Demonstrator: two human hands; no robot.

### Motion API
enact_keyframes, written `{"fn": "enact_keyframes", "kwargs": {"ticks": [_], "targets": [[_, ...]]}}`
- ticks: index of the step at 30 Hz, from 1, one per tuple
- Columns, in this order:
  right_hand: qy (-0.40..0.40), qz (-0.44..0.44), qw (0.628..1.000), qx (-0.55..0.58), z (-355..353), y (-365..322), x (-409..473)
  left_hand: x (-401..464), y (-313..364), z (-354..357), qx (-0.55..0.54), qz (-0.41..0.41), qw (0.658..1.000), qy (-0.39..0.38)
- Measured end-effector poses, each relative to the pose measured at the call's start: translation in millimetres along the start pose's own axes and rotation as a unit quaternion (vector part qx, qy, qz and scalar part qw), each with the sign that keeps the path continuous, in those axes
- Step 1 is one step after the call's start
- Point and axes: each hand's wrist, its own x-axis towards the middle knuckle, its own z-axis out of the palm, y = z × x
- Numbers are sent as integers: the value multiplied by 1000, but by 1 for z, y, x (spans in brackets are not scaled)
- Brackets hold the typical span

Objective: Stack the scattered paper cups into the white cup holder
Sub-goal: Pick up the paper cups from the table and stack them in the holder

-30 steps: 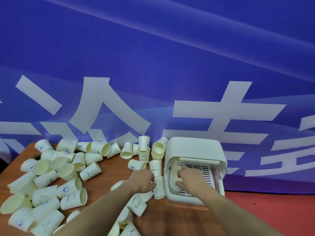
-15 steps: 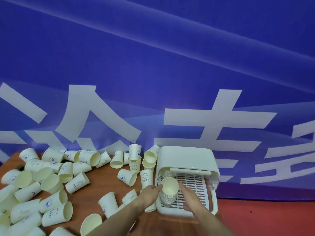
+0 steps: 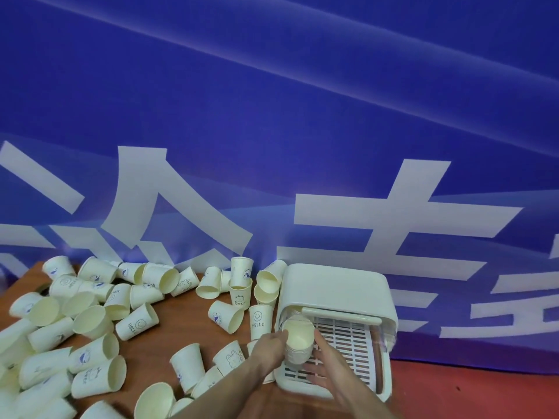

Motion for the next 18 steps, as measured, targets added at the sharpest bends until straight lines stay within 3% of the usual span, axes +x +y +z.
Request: {"fn": "enact_keyframes", "kwargs": {"ticks": [13, 15, 18], "targets": [[21, 7, 1000, -9, -1, 4, 12, -10, 8, -5, 15, -27, 999, -14], [56, -4, 998, -13, -1, 1, 11, -14, 12, -7, 26, -25, 999, -6], [150, -70, 978, -123, -5, 3, 12, -24, 17, -14, 47, -17, 999, 16]]}}
